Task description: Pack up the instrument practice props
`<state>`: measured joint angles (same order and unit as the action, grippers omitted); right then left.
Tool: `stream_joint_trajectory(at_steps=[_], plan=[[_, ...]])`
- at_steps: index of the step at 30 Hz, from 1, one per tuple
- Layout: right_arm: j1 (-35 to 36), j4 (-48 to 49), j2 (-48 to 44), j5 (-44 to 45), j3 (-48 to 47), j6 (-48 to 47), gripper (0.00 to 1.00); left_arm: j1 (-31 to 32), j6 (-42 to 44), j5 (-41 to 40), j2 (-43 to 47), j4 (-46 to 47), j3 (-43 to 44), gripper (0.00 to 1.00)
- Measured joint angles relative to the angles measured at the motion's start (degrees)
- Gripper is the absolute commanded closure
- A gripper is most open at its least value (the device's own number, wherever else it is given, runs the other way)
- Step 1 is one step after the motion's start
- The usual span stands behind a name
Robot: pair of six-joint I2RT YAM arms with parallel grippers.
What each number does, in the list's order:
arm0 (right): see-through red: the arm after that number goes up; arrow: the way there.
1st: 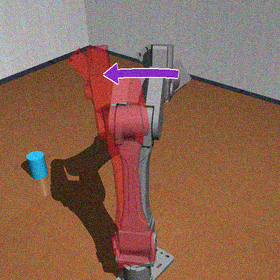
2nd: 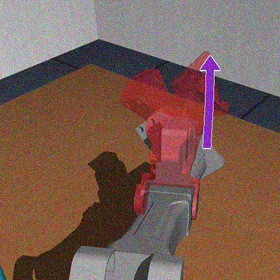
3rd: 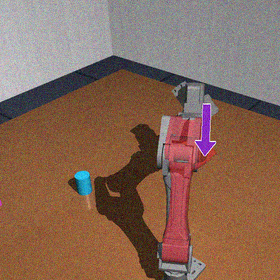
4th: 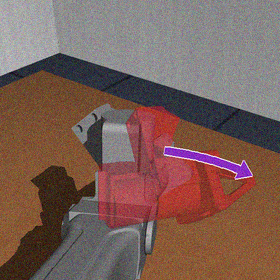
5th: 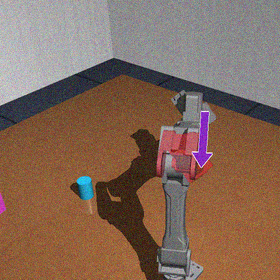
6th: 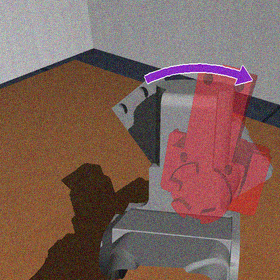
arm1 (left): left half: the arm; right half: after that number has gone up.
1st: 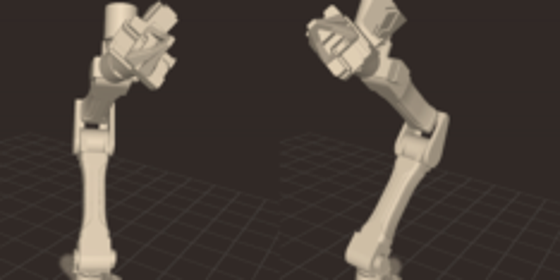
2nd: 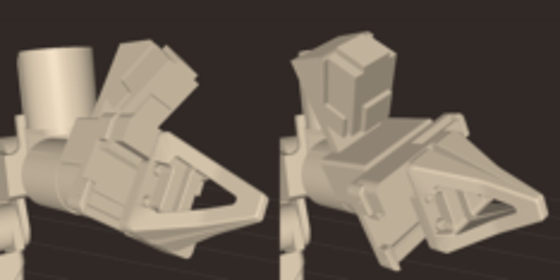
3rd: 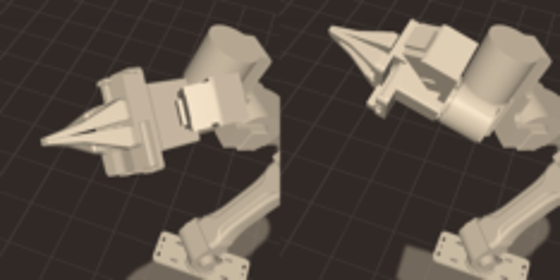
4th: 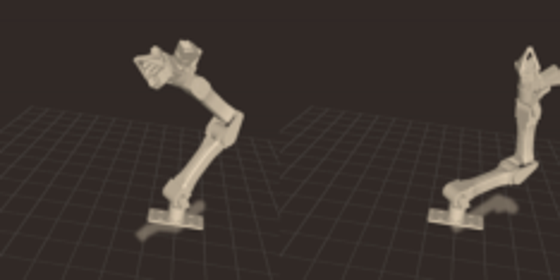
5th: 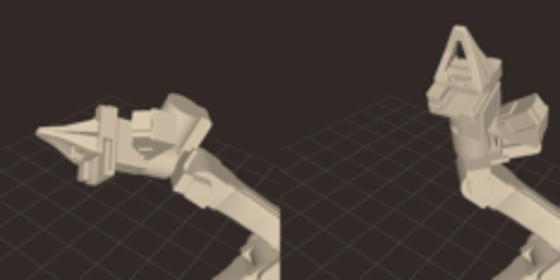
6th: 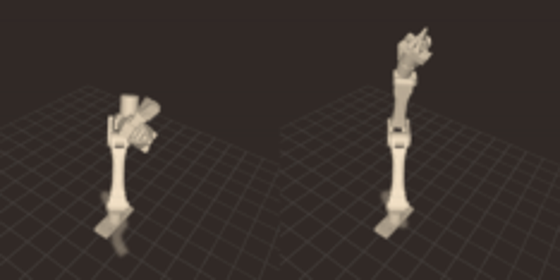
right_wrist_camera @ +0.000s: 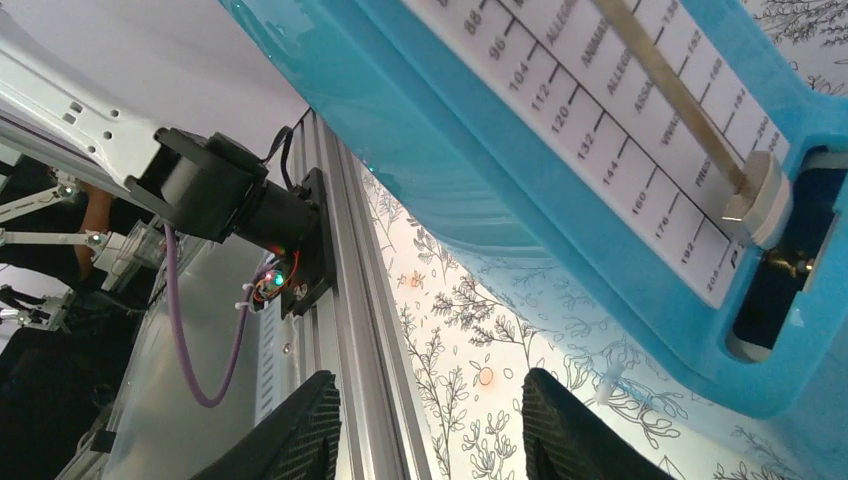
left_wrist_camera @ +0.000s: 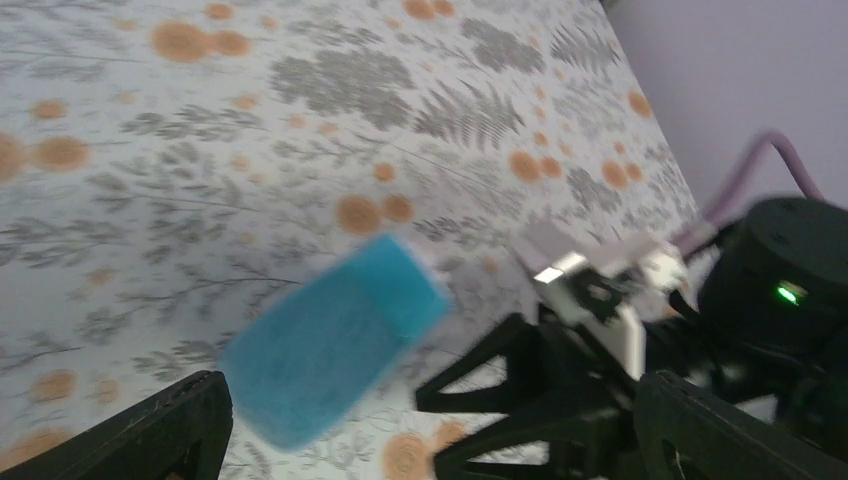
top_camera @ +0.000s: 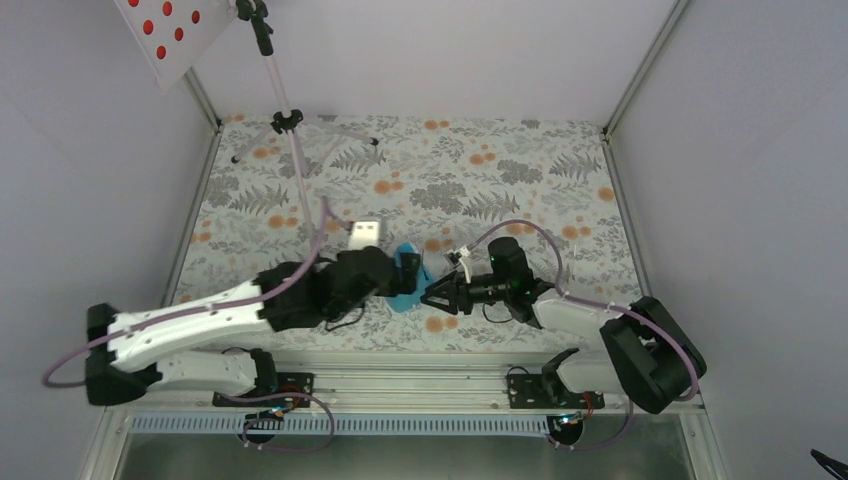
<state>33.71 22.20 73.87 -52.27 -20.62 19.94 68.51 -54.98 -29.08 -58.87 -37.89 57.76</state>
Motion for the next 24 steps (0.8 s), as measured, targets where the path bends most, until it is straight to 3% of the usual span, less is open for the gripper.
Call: stream_joint_trajectory(at_steps=[2, 4, 6, 9, 13, 16, 21, 24], plan=[[0.1, -0.9, -0.2, 0.0, -0.5, -0.2, 0.54, 3.1, -0.3, -1.2, -6.0, -1.7, 5.0, 0.0], [0.2, -2.8, -2.1, 0.5, -0.7, -0.3, 0.42, 7.5, -1.1, -3.1, -12.5, -3.7, 10.4, 0.0], [0.4, -5.8, -7.5, 2.0, -0.5, -0.2, 0.33, 11.3, -2.3, -4.7, -17.8, -5.6, 14.1, 0.0], [0.4, -9.0, -16.9, 5.5, 0.2, 0.7, 0.27, 15.9, -5.2, -7.1, -23.1, -9.3, 17.4, 0.0], [0.4, -13.4, -26.7, 13.3, 2.2, 3.4, 0.3, 20.3, -9.9, -10.4, -26.5, -14.7, 20.1, 0.0], [0.3, -14.8, -28.5, 17.8, 4.9, 6.2, 0.31, 20.9, -12.4, -11.9, -26.2, -16.7, 20.3, 0.0], [0.3, -15.8, -23.1, 21.6, 6.3, 9.1, 0.36, 20.9, -15.2, -14.8, -22.0, -17.8, 19.3, 0.0], [-0.4, -14.7, -12.9, 22.3, 2.6, 9.1, 0.42, 19.7, -14.6, -15.8, -15.9, -17.4, 16.5, 0.0]])
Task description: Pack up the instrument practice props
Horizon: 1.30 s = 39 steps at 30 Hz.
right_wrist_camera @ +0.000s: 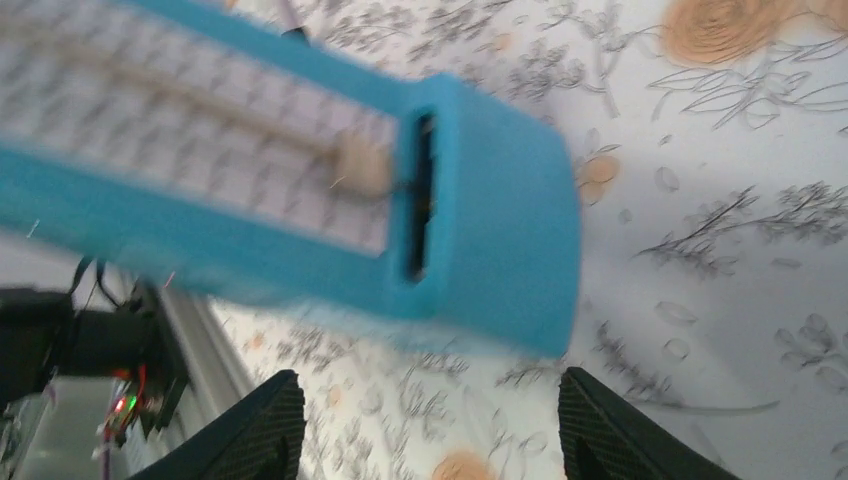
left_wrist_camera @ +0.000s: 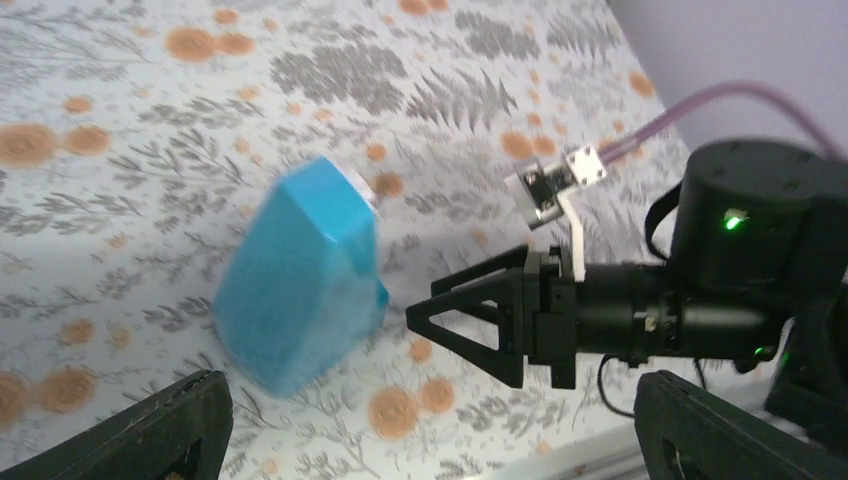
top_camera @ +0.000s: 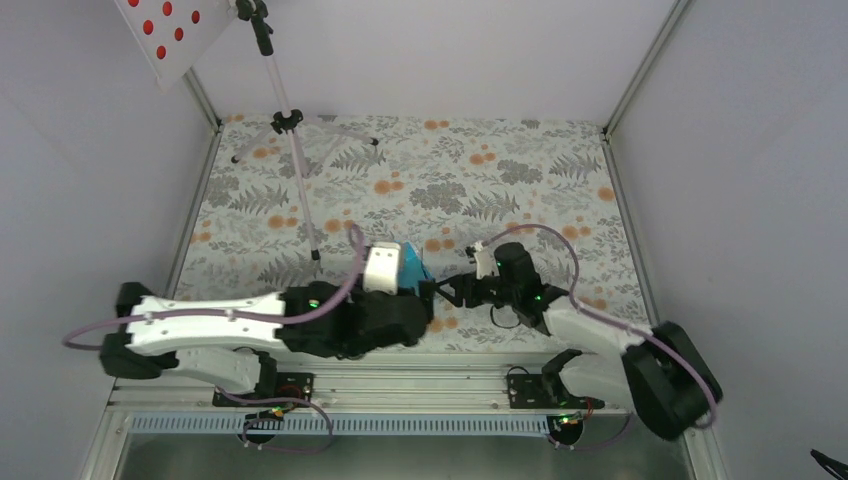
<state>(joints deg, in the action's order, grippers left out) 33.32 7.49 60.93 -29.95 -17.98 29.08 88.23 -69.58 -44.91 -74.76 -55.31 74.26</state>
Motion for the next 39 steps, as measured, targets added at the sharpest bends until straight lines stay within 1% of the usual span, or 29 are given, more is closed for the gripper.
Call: stream_joint_trajectory(at_steps=[2, 5, 7, 10, 12, 14, 17, 20, 22, 25, 28, 30, 33, 35, 37, 39], plan=[[-1.0, 1.7, 6.8, 0.1, -2.8, 0.4, 0.42, -2.3, 2.5, 1.2, 5.6, 2.3, -3.0, 0.0], [-2.0, 4.3, 11.5, -0.6, -4.5, 0.6, 0.44, -9.0, 6.4, 3.2, 11.1, 5.3, -5.7, 0.0], [-2.3, 5.7, 14.3, -2.3, -5.8, 0.5, 0.48, -12.8, 9.3, 4.4, 13.6, 7.0, -7.0, 0.0], [-2.3, 6.9, 18.4, -5.7, -8.6, -0.3, 0.56, -20.3, 15.0, 9.5, 16.2, 11.2, -8.7, 0.0], [-2.3, 7.5, 21.4, -8.7, -10.8, -0.9, 0.61, -26.8, 19.3, 14.1, 16.6, 14.5, -9.7, 0.0], [-2.3, 7.7, 23.6, -11.4, -12.2, -1.7, 0.66, -32.0, 22.6, 18.1, 16.0, 17.3, -10.3, 0.0], [-2.2, 6.6, 24.7, -14.6, -12.5, -1.9, 0.66, -39.6, 26.4, 26.3, 14.3, 21.1, -10.3, 0.0], [-1.8, 6.2, 23.7, -17.4, -11.5, -0.9, 0.65, -44.8, 28.7, 32.6, 10.8, 20.2, -6.4, 0.0], [-0.9, 6.1, 22.6, -18.9, -10.6, -0.6, 0.64, -45.5, 29.8, 35.5, 8.9, 19.6, -3.5, 0.0], [0.5, 7.2, 19.9, -20.0, -8.3, -0.8, 0.63, -45.4, 31.8, 38.4, 10.1, 20.1, -4.2, 0.0], [0.9, 9.7, 17.4, -20.3, -5.2, -1.8, 0.63, -45.4, 33.2, 39.3, 14.7, 21.4, -9.7, 0.0], [0.9, 10.4, 16.8, -20.2, -3.7, -2.0, 0.62, -44.9, 32.9, 39.1, 18.4, 22.3, -14.8, 0.0], [0.9, 9.4, 13.2, -18.3, -1.5, -2.0, 0.57, -42.4, 32.5, 39.9, 22.1, 22.2, -20.3, 0.0], [0.8, 6.9, 8.3, -15.7, -0.8, -2.5, 0.57, -40.4, 33.1, 40.6, 21.8, 21.7, -20.4, 0.0], [0.5, 5.1, 3.4, -11.8, -0.9, -3.1, 0.57, -38.8, 34.2, 40.9, 18.9, 20.3, -17.8, 0.0], [-0.9, 4.5, 1.8, -9.6, -1.2, -3.4, 0.57, -37.4, 34.8, 40.4, 15.4, 19.8, -15.1, 0.0]])
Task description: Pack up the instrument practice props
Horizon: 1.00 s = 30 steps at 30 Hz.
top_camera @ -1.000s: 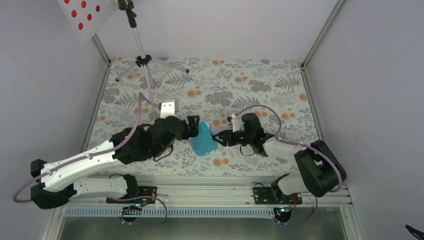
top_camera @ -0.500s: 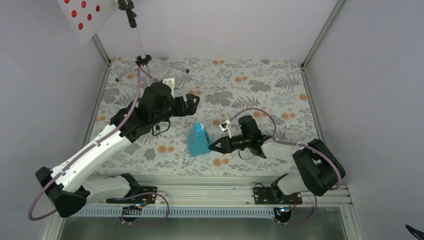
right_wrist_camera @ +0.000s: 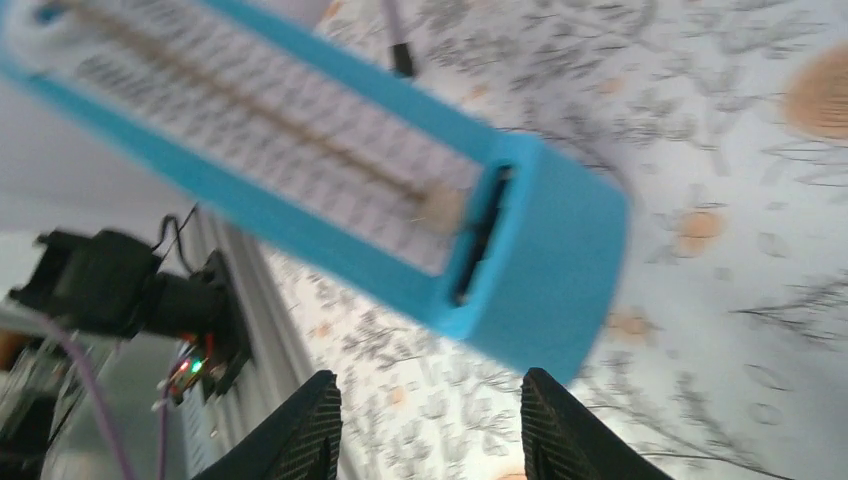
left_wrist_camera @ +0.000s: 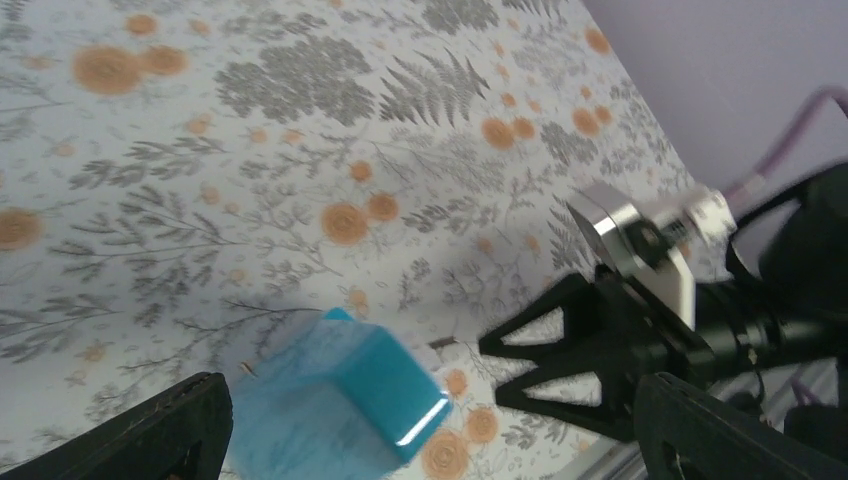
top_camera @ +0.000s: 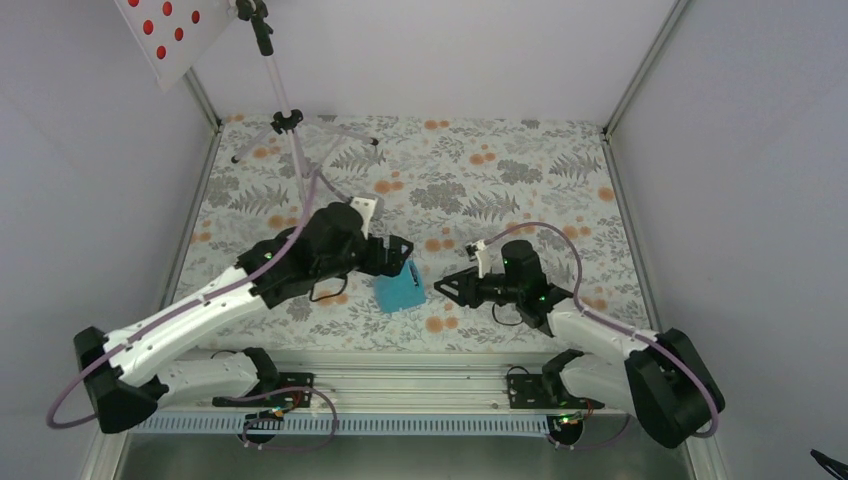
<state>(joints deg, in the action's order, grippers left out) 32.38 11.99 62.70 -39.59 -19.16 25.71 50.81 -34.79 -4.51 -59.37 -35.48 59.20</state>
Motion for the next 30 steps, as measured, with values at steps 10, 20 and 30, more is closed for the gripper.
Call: stream_joint_trajectory(at_steps=[10, 20, 30], plan=[[-2.4, 6.6, 18.9, 0.0, -2.7, 1.7, 0.67, 3.7, 1.2, -2.2, -9.3, 1.3, 5.2, 0.0], [2.4, 9.9, 29.3, -4.0, -8.1, -0.6, 0.68, 0.3, 3.4, -1.9, -6.0, 2.7, 1.6, 0.0], [10.3, 15.4, 28.8, -3.6, -7.4, 2.3, 0.63, -1.8, 4.2, -0.1, -0.8, 1.2, -0.3, 0.0]])
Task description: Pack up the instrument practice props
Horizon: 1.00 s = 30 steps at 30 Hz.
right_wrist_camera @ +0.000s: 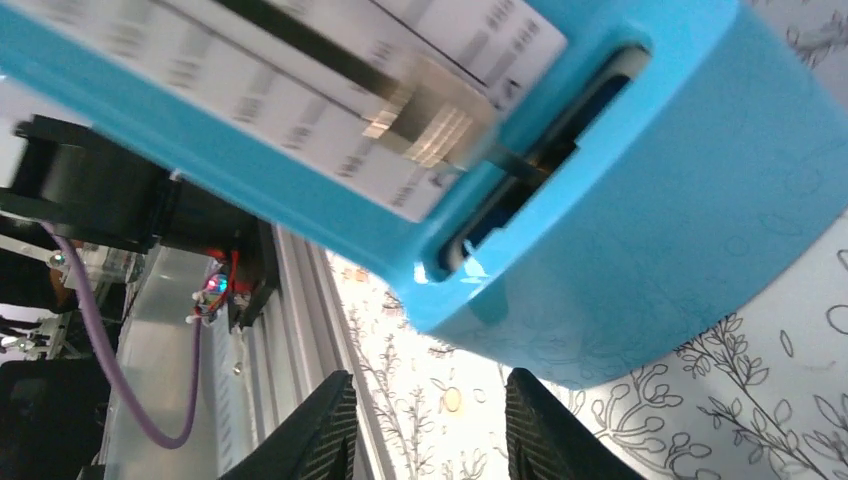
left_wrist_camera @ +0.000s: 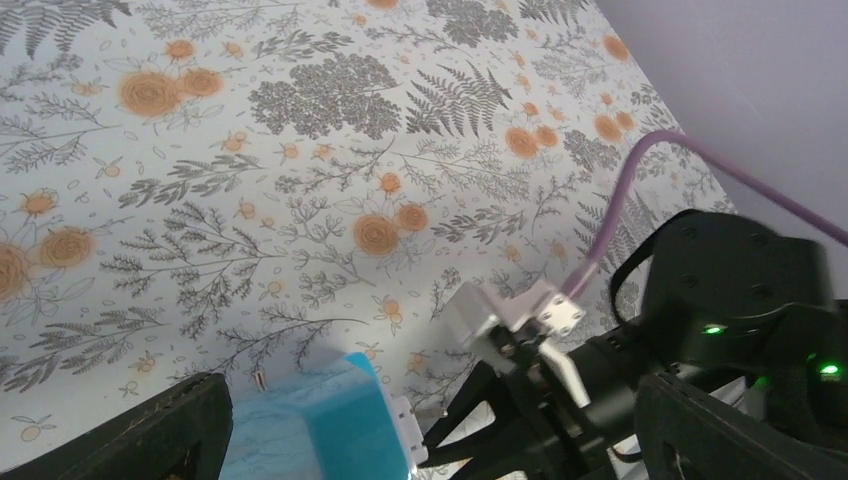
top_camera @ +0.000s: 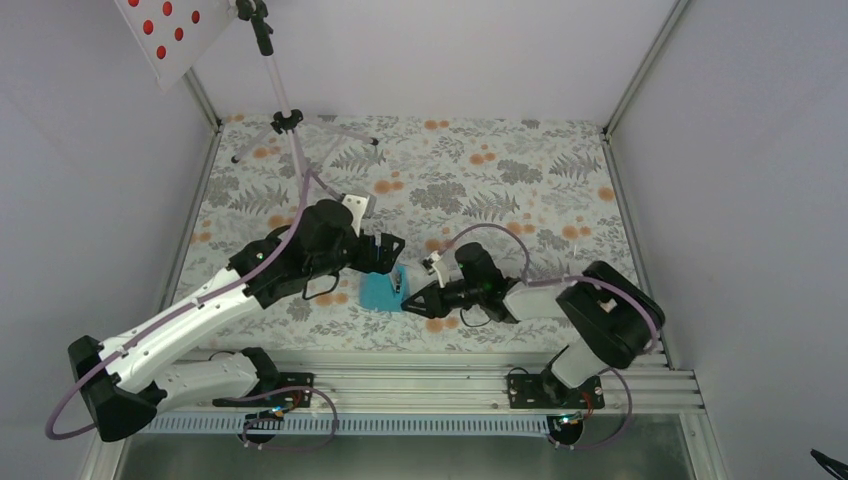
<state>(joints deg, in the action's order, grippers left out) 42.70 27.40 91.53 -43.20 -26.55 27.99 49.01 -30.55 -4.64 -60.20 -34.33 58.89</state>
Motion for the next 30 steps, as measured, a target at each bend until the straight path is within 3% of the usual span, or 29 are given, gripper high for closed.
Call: stream_joint_trajectory(at_steps=[3, 9, 13, 18, 25, 30], plan=[[-0.4, -1.2, -5.6, 1.2, 1.8, -0.1, 0.58, -0.1, 0.0, 1.0, 0.6, -1.0, -0.3, 0.0], [-3.3, -5.4, -19.6, 3.7, 6.7, -0.1, 0.39, -0.1, 0.0, 2.5, 2.6, -1.4, -5.8, 0.0], [-4.2, -11.5, -30.6, 6.3, 8.7, 0.1, 0.26, -0.1, 0.7, 2.9, 2.9, -1.8, -7.8, 0.12], [-4.2, -18.1, -40.4, 9.1, 8.7, 0.5, 0.16, -0.1, 2.5, 3.0, 3.1, -1.5, -7.8, 0.16], [-4.2, -24.8, -47.1, 12.9, 8.7, 1.0, 0.07, -0.1, 5.9, 2.9, -0.3, -1.4, -6.8, 0.13], [-4.2, -27.8, -48.6, 16.0, 8.5, 1.2, 0.02, -0.2, 8.0, 2.1, -1.5, -1.3, -6.4, 0.25]])
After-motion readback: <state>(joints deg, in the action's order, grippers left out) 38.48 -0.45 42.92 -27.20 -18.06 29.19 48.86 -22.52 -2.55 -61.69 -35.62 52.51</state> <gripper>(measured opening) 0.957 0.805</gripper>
